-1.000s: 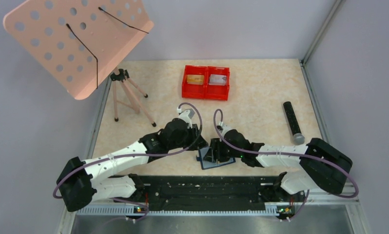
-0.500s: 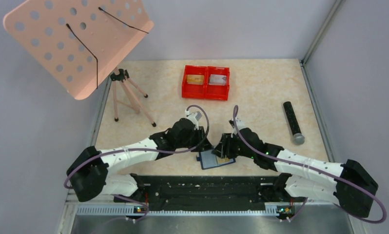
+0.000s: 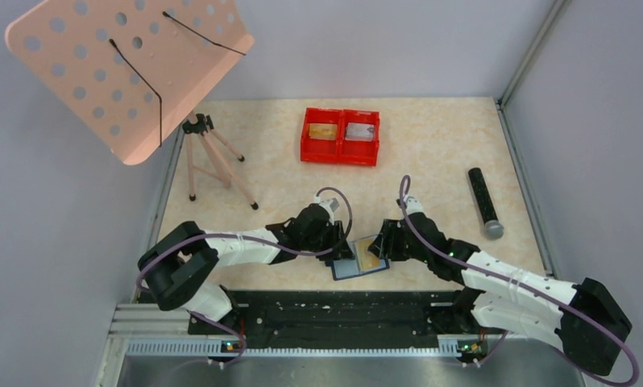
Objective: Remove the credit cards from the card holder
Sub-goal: Remove the credit card from the card holder.
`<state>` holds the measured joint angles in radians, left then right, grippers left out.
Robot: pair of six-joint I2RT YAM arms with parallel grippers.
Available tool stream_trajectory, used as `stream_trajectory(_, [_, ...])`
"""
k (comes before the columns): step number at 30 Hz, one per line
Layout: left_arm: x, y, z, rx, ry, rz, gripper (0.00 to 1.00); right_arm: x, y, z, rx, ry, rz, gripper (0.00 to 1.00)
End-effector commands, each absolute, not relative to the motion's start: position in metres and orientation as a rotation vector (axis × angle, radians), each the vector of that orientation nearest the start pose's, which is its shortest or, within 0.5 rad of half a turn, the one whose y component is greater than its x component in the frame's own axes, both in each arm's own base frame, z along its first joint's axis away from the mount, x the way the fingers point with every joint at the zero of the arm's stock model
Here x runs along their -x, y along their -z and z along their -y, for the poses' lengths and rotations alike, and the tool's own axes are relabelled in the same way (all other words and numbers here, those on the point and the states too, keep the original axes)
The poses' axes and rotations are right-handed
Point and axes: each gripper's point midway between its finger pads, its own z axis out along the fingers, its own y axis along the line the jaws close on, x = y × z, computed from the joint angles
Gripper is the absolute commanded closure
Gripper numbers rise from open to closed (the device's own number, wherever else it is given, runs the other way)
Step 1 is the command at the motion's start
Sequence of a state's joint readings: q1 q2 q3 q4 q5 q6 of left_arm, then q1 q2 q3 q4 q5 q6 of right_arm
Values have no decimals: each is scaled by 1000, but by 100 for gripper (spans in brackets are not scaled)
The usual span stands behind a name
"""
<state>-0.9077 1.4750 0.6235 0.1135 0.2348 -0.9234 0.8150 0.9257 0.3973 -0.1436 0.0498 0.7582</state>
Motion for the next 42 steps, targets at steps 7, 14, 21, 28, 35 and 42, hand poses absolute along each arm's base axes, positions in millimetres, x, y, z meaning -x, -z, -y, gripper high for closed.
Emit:
stream_trajectory(7, [-169, -49, 338, -117, 1139, -2559, 62, -186, -62, -217, 47, -735, -2368, 54])
stream_trajectory(14, [-166, -39, 338, -119, 1145, -2580, 62, -186, -51, -219, 42, -739, -2387, 58])
stream_trajectory(21, [-166, -36, 336, -119, 1131, -2581, 62, -184, -43, -216, 37, -724, -2402, 63])
stream_trajectory(28, [-165, -34, 335, -116, 1129, -2584, 62, -185, -70, -222, 43, -781, -2368, 63])
stream_trajectory(35, [-165, -37, 337, -119, 1145, -2581, 62, -184, -95, -224, 35, -840, -2303, 62])
stream_trajectory(42, [-165, -38, 338, -118, 1149, -2581, 63, -186, -90, -232, 41, -873, -2311, 63])
